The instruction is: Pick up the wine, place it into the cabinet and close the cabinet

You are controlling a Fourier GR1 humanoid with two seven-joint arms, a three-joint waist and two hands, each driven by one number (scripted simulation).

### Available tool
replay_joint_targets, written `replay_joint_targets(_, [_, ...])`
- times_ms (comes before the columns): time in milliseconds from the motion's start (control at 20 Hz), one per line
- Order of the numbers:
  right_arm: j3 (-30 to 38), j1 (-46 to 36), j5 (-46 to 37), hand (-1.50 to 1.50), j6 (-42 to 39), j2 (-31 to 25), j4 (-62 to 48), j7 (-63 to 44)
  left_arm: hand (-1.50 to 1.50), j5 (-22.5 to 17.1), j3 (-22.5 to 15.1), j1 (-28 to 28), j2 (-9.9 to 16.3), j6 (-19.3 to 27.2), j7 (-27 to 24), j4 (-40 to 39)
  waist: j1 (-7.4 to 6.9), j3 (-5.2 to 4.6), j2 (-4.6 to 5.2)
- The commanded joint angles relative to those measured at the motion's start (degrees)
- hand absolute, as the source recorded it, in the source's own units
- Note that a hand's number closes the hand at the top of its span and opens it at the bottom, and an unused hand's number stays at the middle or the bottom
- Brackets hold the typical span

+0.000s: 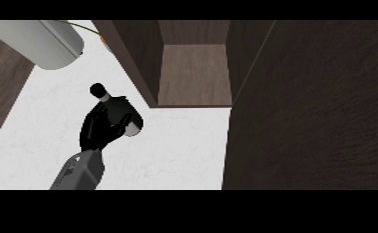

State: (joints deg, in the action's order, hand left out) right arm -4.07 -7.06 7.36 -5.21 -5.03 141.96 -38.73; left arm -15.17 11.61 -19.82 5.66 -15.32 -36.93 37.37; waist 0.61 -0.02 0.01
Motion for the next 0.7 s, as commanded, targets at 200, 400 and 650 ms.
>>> replay_joint_targets(200, [-1.45, 7.12, 1.89, -1.50, -0.82, 1.62, 8.67, 0.27, 1.50, 4.06, -2.83, -0.18, 1.31, -1.03, -4.43, -1.70, -0.08, 0.02, -0.07])
replay_joint_targets(400, [3.31, -0.64, 4.46, -1.50, 0.42, 0.07, 3.31, -1.84, 1.50, 3.14, -3.52, 8.45, 4.91, -3.55, -1.09, 6.83, -1.08, 0.06, -0.23])
replay_joint_targets(650, [3.06, 5.30, 5.57, -1.50, -2.21, -0.04, 7.30, -0.28, 1.50, 3.67, -5.17, 17.53, 4.11, 1.00, 0.89, 21.69, -1.02, 0.13, -0.38])
